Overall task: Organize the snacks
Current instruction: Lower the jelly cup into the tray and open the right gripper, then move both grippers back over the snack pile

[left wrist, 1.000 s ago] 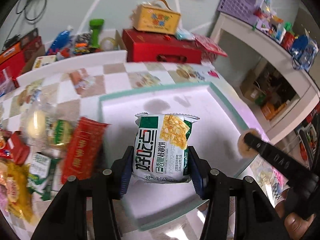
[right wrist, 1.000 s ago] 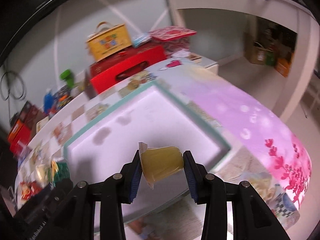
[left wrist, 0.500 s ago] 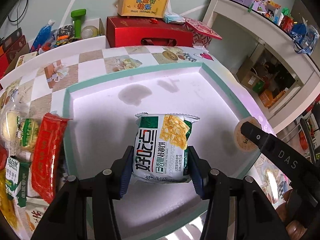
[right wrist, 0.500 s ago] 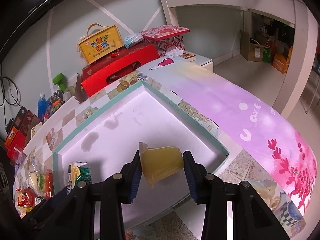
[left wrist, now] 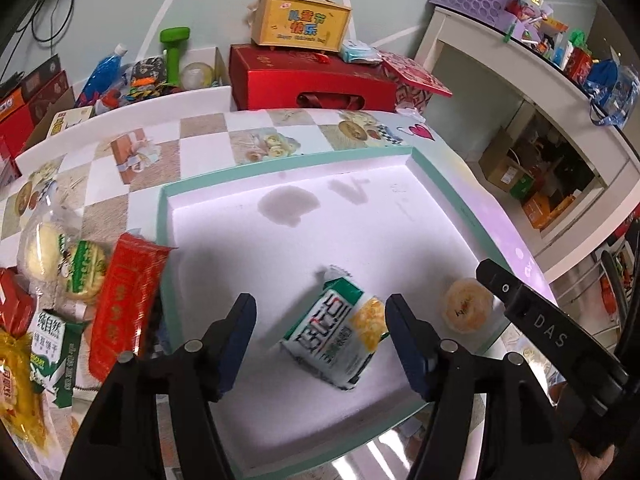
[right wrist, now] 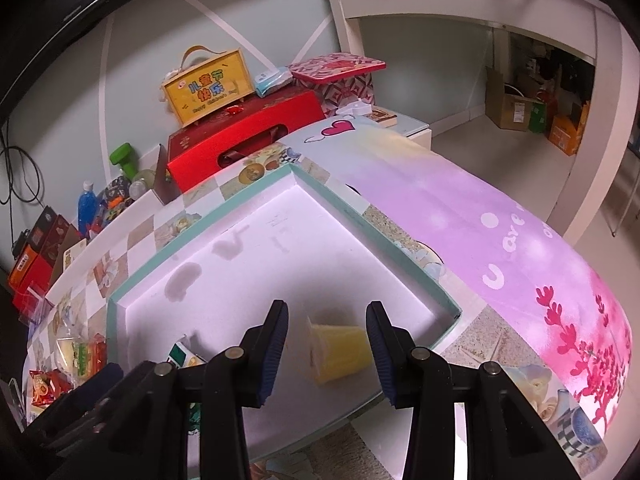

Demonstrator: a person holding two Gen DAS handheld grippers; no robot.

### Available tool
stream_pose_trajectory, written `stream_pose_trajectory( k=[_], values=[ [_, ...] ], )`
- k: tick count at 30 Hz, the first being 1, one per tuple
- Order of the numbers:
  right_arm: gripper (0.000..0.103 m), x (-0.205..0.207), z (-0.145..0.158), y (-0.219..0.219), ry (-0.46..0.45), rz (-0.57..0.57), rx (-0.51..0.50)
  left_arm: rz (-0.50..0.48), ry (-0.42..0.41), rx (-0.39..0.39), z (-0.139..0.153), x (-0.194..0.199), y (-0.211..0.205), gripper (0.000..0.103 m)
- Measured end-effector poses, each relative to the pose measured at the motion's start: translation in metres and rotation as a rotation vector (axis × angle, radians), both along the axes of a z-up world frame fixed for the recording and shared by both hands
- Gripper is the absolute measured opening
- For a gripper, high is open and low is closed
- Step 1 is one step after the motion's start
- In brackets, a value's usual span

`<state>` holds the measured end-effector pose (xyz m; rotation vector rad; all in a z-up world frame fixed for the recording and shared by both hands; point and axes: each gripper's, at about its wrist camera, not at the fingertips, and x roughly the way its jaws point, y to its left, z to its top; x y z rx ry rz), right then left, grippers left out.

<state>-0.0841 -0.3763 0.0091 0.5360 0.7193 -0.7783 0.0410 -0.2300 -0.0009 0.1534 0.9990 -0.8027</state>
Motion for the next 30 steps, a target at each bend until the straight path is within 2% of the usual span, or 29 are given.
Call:
stream_pose_trajectory(
  k=[1,2,3,7,10,14,20,21,22,30],
  values=[
    [0.056,0.001,0.000,0.001,0.001,0.001,-0.003,0.008,0.001,0.004,0.000,0.001,0.003,0.076],
    [0.069,0.002,-0.001,0.001,0.005,0.003,-0.006,0.023,-0.001,0.011,-0.001,0.003,0.007,0.081],
    [0.073,0.003,-0.002,0.003,0.004,0.006,-0.012,0.039,-0.007,0.016,-0.001,0.004,0.011,0.089],
    [0.077,0.010,-0.004,0.008,0.023,0.029,-0.016,0.098,-0.051,0.021,0.002,0.010,0.028,0.091],
    [0.088,0.013,-0.002,0.012,0.032,0.031,-0.036,0.135,-0.090,0.017,0.006,0.014,0.040,0.099],
    [0.091,0.016,-0.004,0.016,0.047,0.030,-0.036,0.162,-0.112,0.011,0.005,0.019,0.051,0.100],
    [0.092,0.023,-0.006,0.022,0.080,0.029,-0.042,0.151,-0.107,-0.012,-0.001,0.022,0.056,0.101],
    [0.094,0.024,-0.006,0.023,0.081,0.024,-0.047,0.145,-0.113,-0.019,-0.001,0.021,0.057,0.101],
    [0.103,0.024,-0.005,0.024,0.080,0.022,-0.050,0.140,-0.121,-0.023,-0.001,0.020,0.057,0.101],
    [0.103,0.037,0.000,0.042,0.070,0.042,-0.090,0.146,-0.122,-0.064,0.005,0.019,0.073,0.101]
  ],
)
